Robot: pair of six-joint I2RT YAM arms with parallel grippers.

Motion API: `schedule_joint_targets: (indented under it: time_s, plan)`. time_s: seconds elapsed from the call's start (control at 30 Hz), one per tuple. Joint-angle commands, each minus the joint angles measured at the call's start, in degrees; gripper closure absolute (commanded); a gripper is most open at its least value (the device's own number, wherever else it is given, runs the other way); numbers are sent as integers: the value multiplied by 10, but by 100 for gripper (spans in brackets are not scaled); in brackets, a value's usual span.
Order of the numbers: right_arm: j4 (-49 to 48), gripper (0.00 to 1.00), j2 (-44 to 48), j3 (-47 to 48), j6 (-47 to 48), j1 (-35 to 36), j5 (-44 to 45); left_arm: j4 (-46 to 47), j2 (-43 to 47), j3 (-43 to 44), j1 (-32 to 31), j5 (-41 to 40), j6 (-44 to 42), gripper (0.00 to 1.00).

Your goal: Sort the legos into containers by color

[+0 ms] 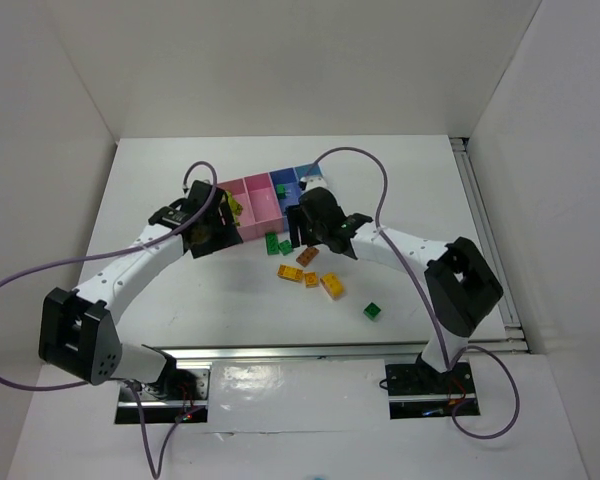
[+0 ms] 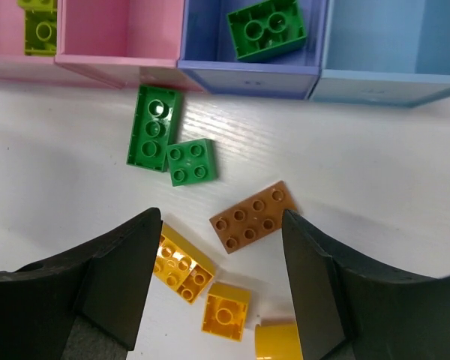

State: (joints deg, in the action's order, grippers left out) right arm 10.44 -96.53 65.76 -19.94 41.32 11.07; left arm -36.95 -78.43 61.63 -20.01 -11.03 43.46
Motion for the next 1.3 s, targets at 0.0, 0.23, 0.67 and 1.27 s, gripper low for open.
schedule_joint_targets:
  time_s: [0.0,0.23,0.67,1.27]
  plan:
    - [-17,27,-26,23,-1,5,-32,3,-14,39,-13,-37,-4,22]
    - [-30,26,-116,76,43,10,-58,-15,-15,49,0,-62,-9,22]
    - [-31,33,-182,112,74,16,-31,-9,-15,38,5,-51,-20,22]
    - [-25,65,21,44,57,3,87,2,-43,48,5,-35,-20,22]
